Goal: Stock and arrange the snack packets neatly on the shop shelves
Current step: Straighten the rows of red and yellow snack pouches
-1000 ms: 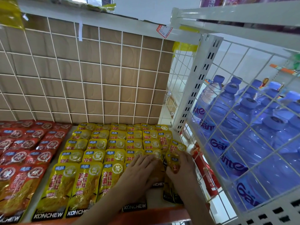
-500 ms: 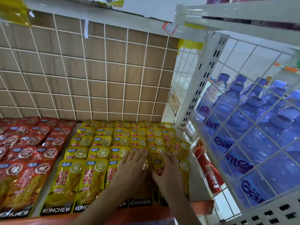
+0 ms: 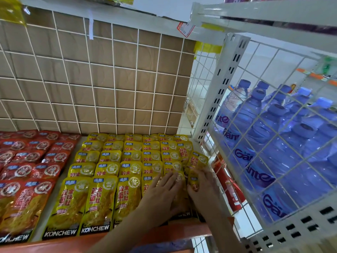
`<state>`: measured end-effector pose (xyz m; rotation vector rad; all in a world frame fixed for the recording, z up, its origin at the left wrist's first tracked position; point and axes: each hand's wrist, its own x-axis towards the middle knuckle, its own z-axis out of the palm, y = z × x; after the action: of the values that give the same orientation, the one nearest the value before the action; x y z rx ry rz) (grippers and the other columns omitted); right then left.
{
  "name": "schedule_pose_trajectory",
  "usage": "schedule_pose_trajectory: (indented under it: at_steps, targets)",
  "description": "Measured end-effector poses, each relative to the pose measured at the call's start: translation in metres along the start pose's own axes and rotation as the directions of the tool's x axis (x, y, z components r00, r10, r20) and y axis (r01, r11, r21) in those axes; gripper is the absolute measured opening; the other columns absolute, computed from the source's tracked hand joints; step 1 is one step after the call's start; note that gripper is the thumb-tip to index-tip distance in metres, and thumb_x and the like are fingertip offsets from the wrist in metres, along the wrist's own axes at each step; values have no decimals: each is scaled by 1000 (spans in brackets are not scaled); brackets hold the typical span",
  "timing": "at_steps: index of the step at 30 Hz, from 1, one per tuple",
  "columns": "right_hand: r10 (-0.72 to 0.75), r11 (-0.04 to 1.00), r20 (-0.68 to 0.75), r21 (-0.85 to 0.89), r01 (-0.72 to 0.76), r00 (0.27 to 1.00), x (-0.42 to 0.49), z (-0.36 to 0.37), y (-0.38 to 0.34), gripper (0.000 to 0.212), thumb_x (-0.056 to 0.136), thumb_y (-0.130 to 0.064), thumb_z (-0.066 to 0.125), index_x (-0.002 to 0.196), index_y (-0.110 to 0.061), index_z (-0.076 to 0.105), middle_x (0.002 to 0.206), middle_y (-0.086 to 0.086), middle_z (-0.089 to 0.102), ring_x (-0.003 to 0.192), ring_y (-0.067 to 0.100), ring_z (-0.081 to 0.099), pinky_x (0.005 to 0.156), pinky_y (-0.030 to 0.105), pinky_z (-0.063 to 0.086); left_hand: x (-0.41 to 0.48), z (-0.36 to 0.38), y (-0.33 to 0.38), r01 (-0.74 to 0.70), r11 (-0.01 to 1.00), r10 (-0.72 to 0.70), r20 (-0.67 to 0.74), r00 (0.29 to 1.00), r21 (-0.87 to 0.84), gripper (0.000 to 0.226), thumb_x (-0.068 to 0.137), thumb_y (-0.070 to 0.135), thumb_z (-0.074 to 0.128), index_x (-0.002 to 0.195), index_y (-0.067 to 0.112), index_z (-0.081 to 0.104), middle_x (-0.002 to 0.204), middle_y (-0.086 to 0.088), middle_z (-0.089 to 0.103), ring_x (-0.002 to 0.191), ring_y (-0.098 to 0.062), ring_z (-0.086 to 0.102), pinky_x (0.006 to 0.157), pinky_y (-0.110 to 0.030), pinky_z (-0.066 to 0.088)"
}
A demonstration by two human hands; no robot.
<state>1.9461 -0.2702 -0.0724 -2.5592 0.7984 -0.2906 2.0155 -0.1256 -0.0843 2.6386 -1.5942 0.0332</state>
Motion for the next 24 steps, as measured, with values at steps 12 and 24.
schedule_pose_trajectory:
  at_steps: [12, 24]
  targets:
    - [-179, 983, 5, -36, 179, 984, 6, -9, 16, 57, 81, -21, 64, 135, -27, 44, 149, -3, 28, 137, 19, 24, 111, 33, 26, -8, 9, -3, 52, 997, -49, 47, 998, -61, 72, 90, 69, 10, 132, 27, 50, 134, 2, 55, 125, -15, 50, 104, -39, 25]
    - [-227, 971, 90, 90, 219, 970, 8, -7, 18, 48, 90, -44, 38, 136, -28, 44, 151, -4, 24, 140, 14, 20, 112, 33, 26, -11, 7, -2, 56, 996, -61, -88, 994, -66, 72, 92, 67, 6, 128, 28, 54, 130, 4, 58, 120, -14, 55, 94, -42, 46]
